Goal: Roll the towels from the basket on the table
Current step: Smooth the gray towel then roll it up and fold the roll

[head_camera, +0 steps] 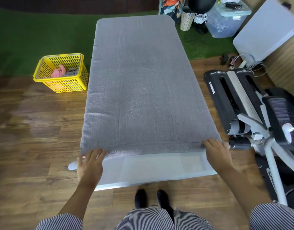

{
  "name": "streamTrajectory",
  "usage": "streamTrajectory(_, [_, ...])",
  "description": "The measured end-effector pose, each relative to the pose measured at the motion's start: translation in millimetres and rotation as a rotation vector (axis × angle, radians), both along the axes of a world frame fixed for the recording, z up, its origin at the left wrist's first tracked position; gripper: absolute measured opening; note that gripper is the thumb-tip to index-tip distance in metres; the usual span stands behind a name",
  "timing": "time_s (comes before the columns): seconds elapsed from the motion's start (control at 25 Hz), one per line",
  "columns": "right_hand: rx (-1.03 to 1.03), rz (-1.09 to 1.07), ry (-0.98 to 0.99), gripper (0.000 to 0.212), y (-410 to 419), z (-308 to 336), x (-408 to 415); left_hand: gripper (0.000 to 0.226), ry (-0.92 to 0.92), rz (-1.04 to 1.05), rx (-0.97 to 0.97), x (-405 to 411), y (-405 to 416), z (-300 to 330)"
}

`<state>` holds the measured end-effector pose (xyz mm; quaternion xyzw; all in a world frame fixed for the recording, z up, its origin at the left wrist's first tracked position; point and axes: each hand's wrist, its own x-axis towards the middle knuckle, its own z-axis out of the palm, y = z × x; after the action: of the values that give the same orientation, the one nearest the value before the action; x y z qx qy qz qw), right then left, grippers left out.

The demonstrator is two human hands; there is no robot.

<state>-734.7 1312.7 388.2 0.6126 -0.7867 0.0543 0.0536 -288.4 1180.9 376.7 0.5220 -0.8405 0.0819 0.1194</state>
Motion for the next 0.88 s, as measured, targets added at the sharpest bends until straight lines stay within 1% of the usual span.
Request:
streamTrajectory(0.08, [-0.032, 0.122, -0.034, 0.03, -0.6, -4.0, 8.2, 0.037, 0.033, -0.053, 0.017, -8.8, 5.2, -2.8])
streamTrajectory(0.12, [-0.027, 0.135, -0.073, 0.027, -1.2, -3.0, 12.3, 0.033, 0.054, -0.062, 0.03, -11.6, 7.1, -3.2])
streamTrajectory(0.16, [-0.035, 0.133, -0.105, 0.024, -1.1, -4.8, 13.9, 0.031, 0.069, -0.064, 0.05, -13.2, 7.8, -4.0])
streamTrajectory(0.2, [-0.014, 0.112, -0.134, 0.027, -1.3, -3.7, 15.1, 0.032, 0.074, -0.069, 0.064, -13.8, 8.1, -5.1])
streamTrajectory(0.28, [0.028, 0.09, -0.113, 0.038, -3.4, -1.3, 15.4, 0.035, 0.063, -0.091, 0.078, -12.0, 5.3, -7.3])
streamTrajectory(0.32, [0.035, 0.087, -0.089, 0.034, -5.2, -0.6, 14.6, 0.036, 0.062, -0.094, 0.085, -10.5, 3.1, -6.9])
streamTrajectory(0.4, [0.067, 0.084, -0.067, 0.015, -7.7, 5.8, 14.4, 0.044, 0.073, -0.086, 0.112, -9.1, -0.6, -4.7])
streamTrajectory(0.52, [0.128, 0.035, -0.114, 0.032, -7.6, 8.8, 11.8, 0.06, 0.069, -0.107, 0.224, -6.8, -4.7, -2.5])
streamTrajectory(0.6, [0.187, -0.002, -0.15, 0.034, -4.7, 5.8, 9.2, 0.067, 0.047, -0.18, 0.266, -0.9, -8.1, -5.3])
streamTrajectory(0.64, [0.197, -0.002, -0.148, 0.032, -3.3, 4.5, 8.1, 0.065, 0.037, -0.216, 0.244, 3.2, -9.7, -6.8])
streamTrajectory(0.68, [0.203, -0.017, -0.156, 0.026, -1.5, 6.4, 8.2, 0.061, 0.033, -0.232, 0.205, 6.6, -10.6, -7.0])
streamTrajectory(0.72, [0.164, -0.025, -0.161, 0.016, 0.8, 5.7, 6.3, 0.055, 0.03, -0.207, 0.162, 9.4, -9.8, -6.1])
streamTrajectory(0.76, [0.135, -0.039, -0.196, 0.01, 2.0, 8.9, 6.7, 0.045, 0.02, -0.14, 0.109, 10.9, -6.6, -2.2])
streamTrajectory(0.8, [0.089, -0.051, -0.221, 0.015, 2.5, 7.7, 5.2, 0.031, 0.001, -0.051, 0.047, 12.2, -2.7, 2.6])
streamTrajectory(0.84, [0.051, -0.069, -0.215, 0.014, 3.4, 9.8, 3.5, 0.021, -0.01, 0.024, 0.0, 13.2, 0.5, 6.8])
streamTrajectory(0.88, [0.014, -0.075, -0.184, 0.008, 5.6, 8.1, 0.7, 0.021, -0.005, 0.071, -0.03, 14.3, 3.0, 8.8])
